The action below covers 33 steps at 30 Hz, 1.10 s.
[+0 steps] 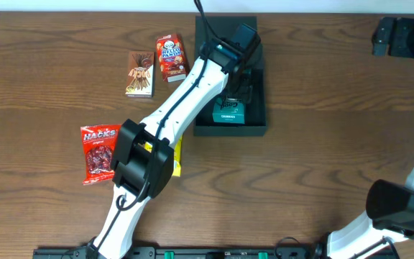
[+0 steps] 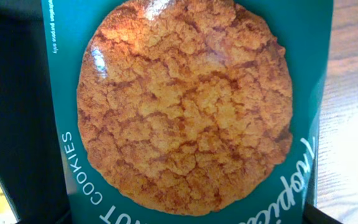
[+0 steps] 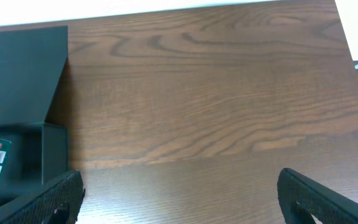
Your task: Pack container
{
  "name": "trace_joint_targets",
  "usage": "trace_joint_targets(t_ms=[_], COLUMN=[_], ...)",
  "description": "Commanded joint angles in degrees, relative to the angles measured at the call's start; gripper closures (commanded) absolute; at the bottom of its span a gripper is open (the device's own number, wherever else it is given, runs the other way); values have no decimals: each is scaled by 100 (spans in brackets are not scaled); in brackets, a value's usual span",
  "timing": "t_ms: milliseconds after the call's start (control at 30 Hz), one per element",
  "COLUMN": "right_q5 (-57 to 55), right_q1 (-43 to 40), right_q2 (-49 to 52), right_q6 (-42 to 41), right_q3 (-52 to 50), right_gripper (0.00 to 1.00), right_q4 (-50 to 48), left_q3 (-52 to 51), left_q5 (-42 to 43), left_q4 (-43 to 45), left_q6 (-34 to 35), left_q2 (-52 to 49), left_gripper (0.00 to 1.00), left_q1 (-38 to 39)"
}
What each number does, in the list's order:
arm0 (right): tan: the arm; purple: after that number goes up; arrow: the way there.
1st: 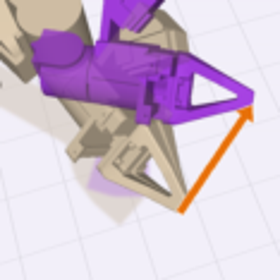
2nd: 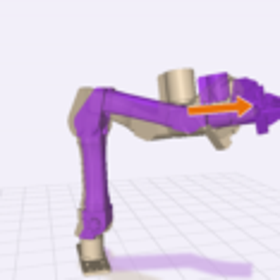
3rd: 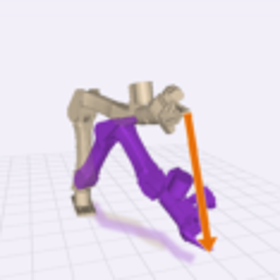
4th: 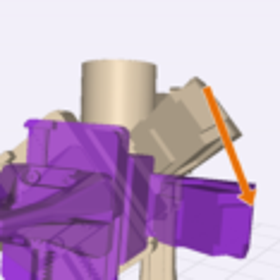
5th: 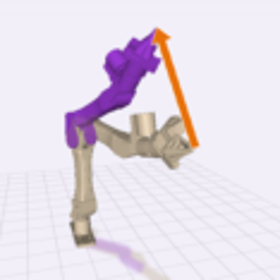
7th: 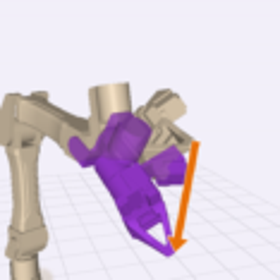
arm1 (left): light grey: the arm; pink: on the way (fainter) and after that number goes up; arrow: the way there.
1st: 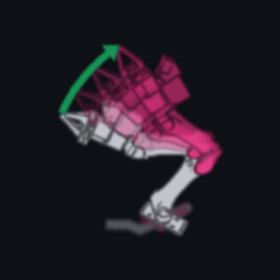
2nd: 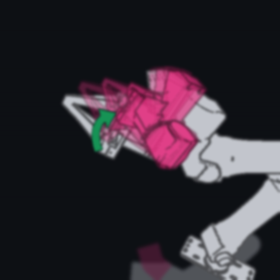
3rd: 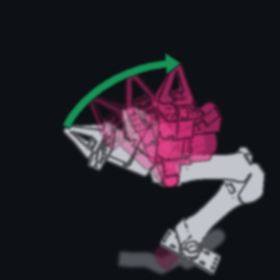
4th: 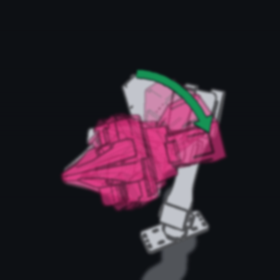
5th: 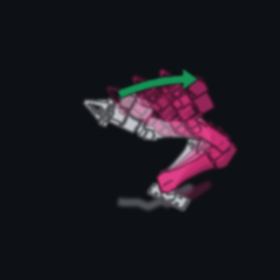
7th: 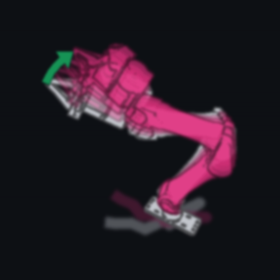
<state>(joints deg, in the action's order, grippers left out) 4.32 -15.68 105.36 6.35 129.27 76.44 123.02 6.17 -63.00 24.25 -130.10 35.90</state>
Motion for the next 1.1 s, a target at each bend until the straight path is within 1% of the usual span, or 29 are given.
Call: trace_joint_targets(t_ms=[0, 133, 200, 267, 500, 633, 700, 767, 900, 1000, 1067], right_q5=[72, 286, 304, 306, 372, 468, 826, 1038, 1469, 1661, 1694], right_q1=[-52, -52, -52, -52, -52, -52, -48, -35, -2, 223, 498], right_q2=[-15, -15, -15, -15, -15, -15, -13, -13, -13, -13, -11], right_q6=[59, 61, 63, 63, 63, 63, 120, 264, 275, 275, 275], right_q3=[37, 37, 37, 37, 37, 37, 35, 17, -195, -577, -894], right_gripper=[1, 1, 1, 1, 1, 1, 1, 1, 1, 1, 2], right_q4=[7, 7, 7, 9, 13, 24, 72, 114, 70, -116, -269], left_q3=[164, 164, 164, 164, 164, 170, 258, 428, 1054, 1421, 1475], left_q5=[-258, -256, -254, -258, -258, -258, -278, -350, -531, -538, -568], left_q4=[4, 70, 127, 192, 354, 415, 409, 343, 28, 4, 120], left_q6=[374, 409, 411, 407, 402, 160, 66, 15, -9, -9, -9], left_q2=[-7, -7, -7, -7, -7, -2, 17, 72, 382, 807, 1132], left_gripper=[32, 28, 18, 15, 13, 13, 16, 22, 39, 41, 41], left_q1=[63, 83, 83, 83, 76, 70, 17, -85, -570, -1115, -1530])
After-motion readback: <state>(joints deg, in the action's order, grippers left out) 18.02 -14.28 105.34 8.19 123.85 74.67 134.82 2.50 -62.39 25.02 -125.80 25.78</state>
